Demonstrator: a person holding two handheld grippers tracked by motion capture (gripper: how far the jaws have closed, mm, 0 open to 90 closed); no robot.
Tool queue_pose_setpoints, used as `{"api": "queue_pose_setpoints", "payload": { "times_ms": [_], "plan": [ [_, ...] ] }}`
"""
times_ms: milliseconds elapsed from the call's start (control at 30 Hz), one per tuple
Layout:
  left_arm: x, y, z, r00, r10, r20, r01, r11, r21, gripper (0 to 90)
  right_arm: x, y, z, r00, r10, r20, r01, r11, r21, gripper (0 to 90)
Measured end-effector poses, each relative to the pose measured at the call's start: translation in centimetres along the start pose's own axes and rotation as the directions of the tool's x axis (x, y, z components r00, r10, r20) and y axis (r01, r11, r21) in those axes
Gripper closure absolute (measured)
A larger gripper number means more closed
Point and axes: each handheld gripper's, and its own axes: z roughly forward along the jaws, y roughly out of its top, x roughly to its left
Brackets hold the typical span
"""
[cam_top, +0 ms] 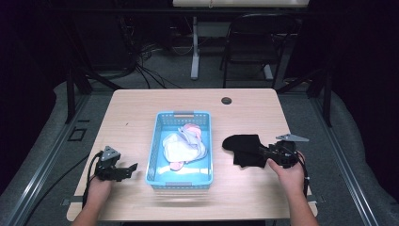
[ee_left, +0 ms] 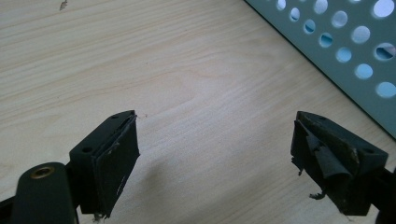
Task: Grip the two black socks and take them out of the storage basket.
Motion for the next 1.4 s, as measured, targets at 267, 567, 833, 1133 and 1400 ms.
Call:
{"api": "queue_pose_setpoints", "payload": {
  "times_ms": [267, 567, 833, 1133, 1400],
  "plan": [
    [0.0, 0.0, 0.1, 1.0, -0.003, 0.002, 0.003, 1.0, 0.001, 15.2, 1.0, 0.2, -0.3, 0.9981, -0.06, -0.011, 0.06, 0.998, -0.019, 45.4],
    [0.0, 0.0, 0.1, 1.0, -0.001, 0.003, 0.001, 1.0, 0.006, 15.2, 2.5, 0.3, -0.4, 0.9952, -0.071, -0.068, 0.07, 0.997, -0.02, 43.5],
    [0.0, 0.0, 0.2, 1.0, -0.001, 0.003, 0.001, 1.0, 0.004, 15.2, 4.6, 0.3, 0.0, 0.9875, -0.121, -0.101, 0.119, 0.992, -0.03, 37.8],
    [-0.1, 0.0, 0.2, 1.0, -0.003, 0.006, 0.003, 1.0, 0.007, 15.2, 7.5, -0.4, 1.6, 0.9656, -0.219, -0.14, 0.219, 0.976, -0.019, 37.3],
    [0.0, 0.1, 0.2, 1.0, 0.001, 0.009, -0.001, 1.0, 0.008, 15.2, 8.1, -0.9, 2.4, 0.9567, -0.246, -0.155, 0.248, 0.969, -0.007, 37.4]
  ]
}}
